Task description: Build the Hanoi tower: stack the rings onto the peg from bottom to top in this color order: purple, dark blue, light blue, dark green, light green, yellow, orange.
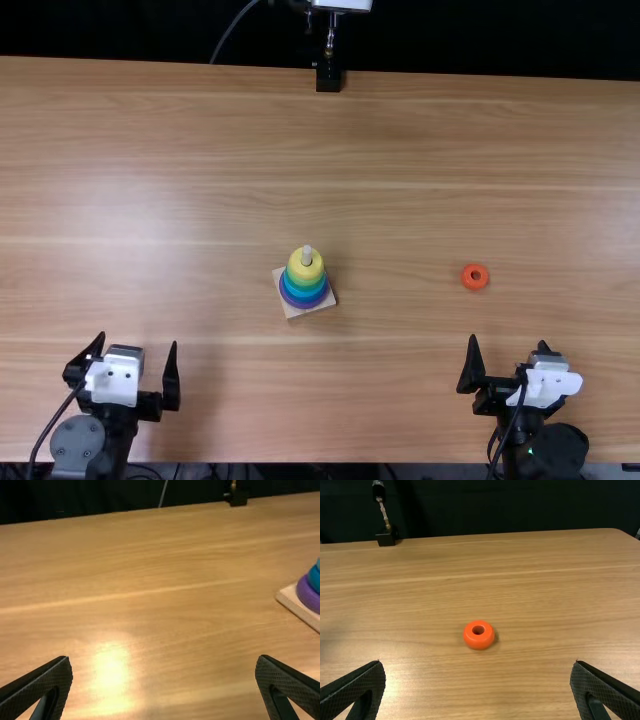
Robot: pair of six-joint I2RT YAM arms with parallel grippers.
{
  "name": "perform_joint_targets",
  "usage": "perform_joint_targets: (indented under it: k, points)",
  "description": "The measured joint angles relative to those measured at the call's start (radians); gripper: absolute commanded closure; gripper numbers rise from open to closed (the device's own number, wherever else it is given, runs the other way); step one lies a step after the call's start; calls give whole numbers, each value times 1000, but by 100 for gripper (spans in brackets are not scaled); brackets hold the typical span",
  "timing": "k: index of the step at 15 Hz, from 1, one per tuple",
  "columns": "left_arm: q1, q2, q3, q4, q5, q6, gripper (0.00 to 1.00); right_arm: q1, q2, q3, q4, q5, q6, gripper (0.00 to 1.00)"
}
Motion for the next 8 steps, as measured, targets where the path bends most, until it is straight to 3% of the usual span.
perform_joint_targets:
  k: [8]
  points:
    - [0,-8,-13,0,-1,0,0,0,0,0,0,0,0,0]
